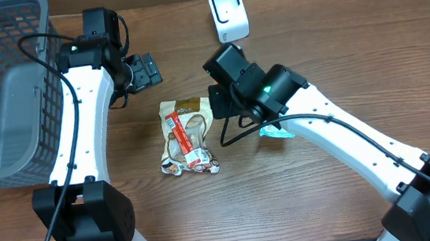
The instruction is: Scan the item barcode
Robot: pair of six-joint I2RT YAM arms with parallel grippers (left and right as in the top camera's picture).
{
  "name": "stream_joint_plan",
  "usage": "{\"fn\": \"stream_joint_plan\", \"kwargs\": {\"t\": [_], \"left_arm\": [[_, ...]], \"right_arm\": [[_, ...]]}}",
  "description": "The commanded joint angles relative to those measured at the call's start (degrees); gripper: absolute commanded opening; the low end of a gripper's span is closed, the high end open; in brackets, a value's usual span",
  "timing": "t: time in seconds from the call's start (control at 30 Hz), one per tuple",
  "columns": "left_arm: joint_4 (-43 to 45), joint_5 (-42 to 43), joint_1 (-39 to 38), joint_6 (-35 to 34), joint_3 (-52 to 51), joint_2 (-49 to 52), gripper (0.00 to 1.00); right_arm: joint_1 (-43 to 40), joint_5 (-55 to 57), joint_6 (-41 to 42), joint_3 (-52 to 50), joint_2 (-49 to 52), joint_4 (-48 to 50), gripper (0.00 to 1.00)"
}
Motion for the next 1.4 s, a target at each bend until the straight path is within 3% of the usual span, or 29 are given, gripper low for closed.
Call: {"fn": "stream_joint_plan", "kwargs": {"t": [0.0,0.27,0.5,1.07,1.37], "left_arm": [[0.07,-0.15,0.22,1.29,0.7,-0.87,1.0],[0.07,-0.15,0.22,1.29,0.7,-0.87,1.0],[0.07,-0.15,0.22,1.29,0.7,-0.87,1.0],[0.07,-0.15,0.22,1.29,0.7,-0.87,1.0],[0.07,-0.15,0.22,1.29,0.7,-0.87,1.0]], "right_arm": [[-0.96,-9.6,-0.04,-5.11,-0.46,3.58,0.04],[-7.37,-26.56,-0.26,-20.61,-0.46,23.82,0.04],[-8.63,-27.76,0.2,-28.48,-0.46,34.51,0.04],[-2.03,-9.25,6.6,-29.49,-0.46,35.19,0.04],[-1.53,-10.21,10.95,-31.3,-0.42,38.71,0.04]]}}
